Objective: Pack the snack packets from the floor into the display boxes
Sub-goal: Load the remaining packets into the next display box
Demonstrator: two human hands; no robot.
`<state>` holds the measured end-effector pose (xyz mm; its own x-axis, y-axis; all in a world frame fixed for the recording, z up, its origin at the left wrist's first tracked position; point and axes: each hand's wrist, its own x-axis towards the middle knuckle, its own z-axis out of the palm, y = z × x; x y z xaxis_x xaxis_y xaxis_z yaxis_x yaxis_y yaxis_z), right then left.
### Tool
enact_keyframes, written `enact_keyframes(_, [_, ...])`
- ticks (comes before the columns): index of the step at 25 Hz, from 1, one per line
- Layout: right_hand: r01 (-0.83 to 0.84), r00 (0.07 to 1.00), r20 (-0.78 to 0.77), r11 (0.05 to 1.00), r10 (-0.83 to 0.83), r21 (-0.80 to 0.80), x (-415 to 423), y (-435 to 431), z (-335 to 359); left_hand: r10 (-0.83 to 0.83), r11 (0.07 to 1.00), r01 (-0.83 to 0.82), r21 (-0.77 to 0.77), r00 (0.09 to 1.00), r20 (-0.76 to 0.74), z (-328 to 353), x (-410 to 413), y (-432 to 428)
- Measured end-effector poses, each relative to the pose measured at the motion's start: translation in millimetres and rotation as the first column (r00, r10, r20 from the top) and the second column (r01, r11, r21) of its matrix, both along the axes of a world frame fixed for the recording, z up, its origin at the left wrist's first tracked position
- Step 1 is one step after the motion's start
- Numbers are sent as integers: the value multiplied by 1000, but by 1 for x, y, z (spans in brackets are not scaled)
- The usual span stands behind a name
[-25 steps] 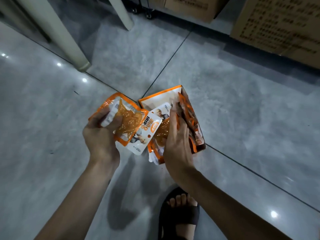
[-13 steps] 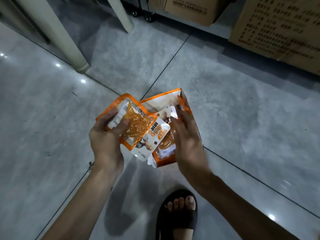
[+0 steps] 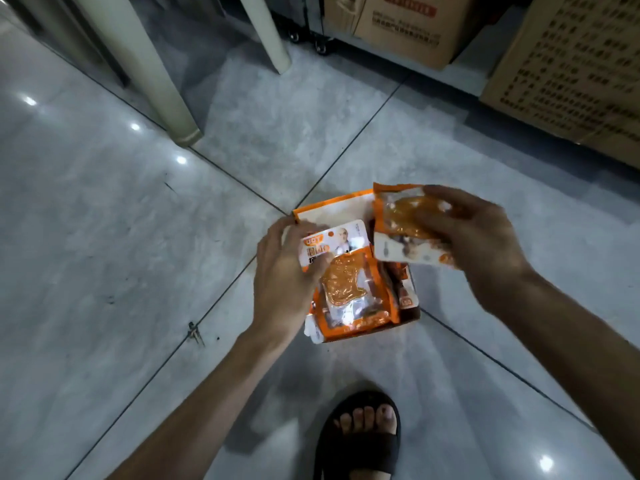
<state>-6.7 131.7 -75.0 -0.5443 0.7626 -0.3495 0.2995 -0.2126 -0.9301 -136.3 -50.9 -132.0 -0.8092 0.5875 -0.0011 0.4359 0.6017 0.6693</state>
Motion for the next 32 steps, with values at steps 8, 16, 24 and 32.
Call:
enact_keyframes(8, [-556,822,334,780,462,289,-39,-30,-17,-66,975,4,221,960,272,-27,6,-9])
enact_keyframes(16, [-732,678,692,306,247,608,-13,-66,-78,-69,969,-29,246,922,381,-30,17,-7])
enact_keyframes(24, [-799,599,755,133,268,587,-9,-58,-84,-43,996,20,91,965,258,-38,16,-7])
enact_keyframes(32, [-707,706,642,246,300,663,4,-54,-72,-31,999,32,-4,999,33,-15,31,0])
